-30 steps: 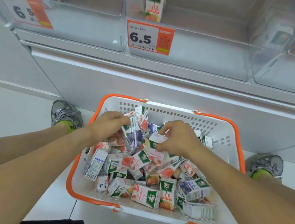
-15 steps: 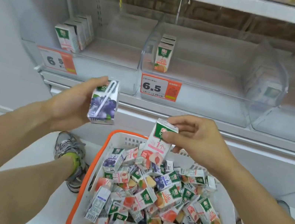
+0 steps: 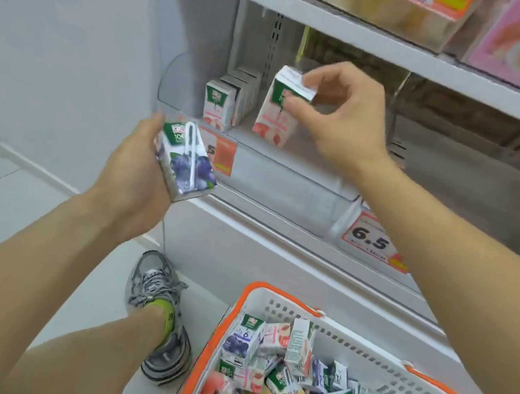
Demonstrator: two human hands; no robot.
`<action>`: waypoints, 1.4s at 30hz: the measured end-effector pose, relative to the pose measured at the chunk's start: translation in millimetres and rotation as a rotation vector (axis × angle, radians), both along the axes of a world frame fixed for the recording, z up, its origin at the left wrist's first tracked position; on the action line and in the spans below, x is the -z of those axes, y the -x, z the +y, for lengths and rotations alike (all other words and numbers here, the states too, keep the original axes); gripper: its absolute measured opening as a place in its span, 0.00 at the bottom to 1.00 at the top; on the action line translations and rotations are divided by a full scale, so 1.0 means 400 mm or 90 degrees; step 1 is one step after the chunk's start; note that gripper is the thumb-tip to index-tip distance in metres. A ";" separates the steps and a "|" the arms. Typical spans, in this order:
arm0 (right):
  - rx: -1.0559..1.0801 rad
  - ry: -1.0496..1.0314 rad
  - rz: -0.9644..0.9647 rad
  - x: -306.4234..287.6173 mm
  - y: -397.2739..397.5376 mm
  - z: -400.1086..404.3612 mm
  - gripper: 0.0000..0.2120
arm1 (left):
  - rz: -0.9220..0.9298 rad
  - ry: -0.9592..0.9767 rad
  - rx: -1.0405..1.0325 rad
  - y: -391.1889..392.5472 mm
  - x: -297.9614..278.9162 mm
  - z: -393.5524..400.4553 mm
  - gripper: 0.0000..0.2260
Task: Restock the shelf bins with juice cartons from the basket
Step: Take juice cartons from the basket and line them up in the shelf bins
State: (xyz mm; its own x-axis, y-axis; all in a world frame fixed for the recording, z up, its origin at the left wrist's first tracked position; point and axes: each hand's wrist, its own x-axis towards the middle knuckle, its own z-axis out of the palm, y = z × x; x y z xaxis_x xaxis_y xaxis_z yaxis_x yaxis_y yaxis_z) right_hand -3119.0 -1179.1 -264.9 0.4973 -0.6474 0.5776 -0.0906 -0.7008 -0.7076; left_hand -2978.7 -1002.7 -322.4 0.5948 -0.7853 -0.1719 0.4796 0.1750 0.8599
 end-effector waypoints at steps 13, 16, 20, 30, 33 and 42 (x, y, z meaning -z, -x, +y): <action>-0.005 -0.004 0.300 0.128 -0.429 -0.130 0.12 | -0.156 -0.055 -0.117 -0.080 0.037 0.012 0.22; 0.014 0.072 0.359 0.126 -0.420 -0.118 0.15 | -0.161 -0.057 -0.112 -0.063 0.036 0.015 0.24; -0.001 0.126 0.391 0.067 -0.346 -0.066 0.16 | -0.151 -0.062 -0.110 -0.033 0.028 0.005 0.24; -0.186 -0.417 0.261 -0.057 0.174 0.093 0.18 | -0.398 -0.065 -0.016 0.233 -0.033 -0.104 0.30; -0.083 -0.419 0.215 -0.053 0.327 0.093 0.14 | -0.480 -0.043 0.083 0.358 -0.047 -0.149 0.31; 0.115 -0.313 0.024 -0.024 0.786 0.072 0.17 | -0.617 0.149 0.329 0.665 -0.033 -0.260 0.29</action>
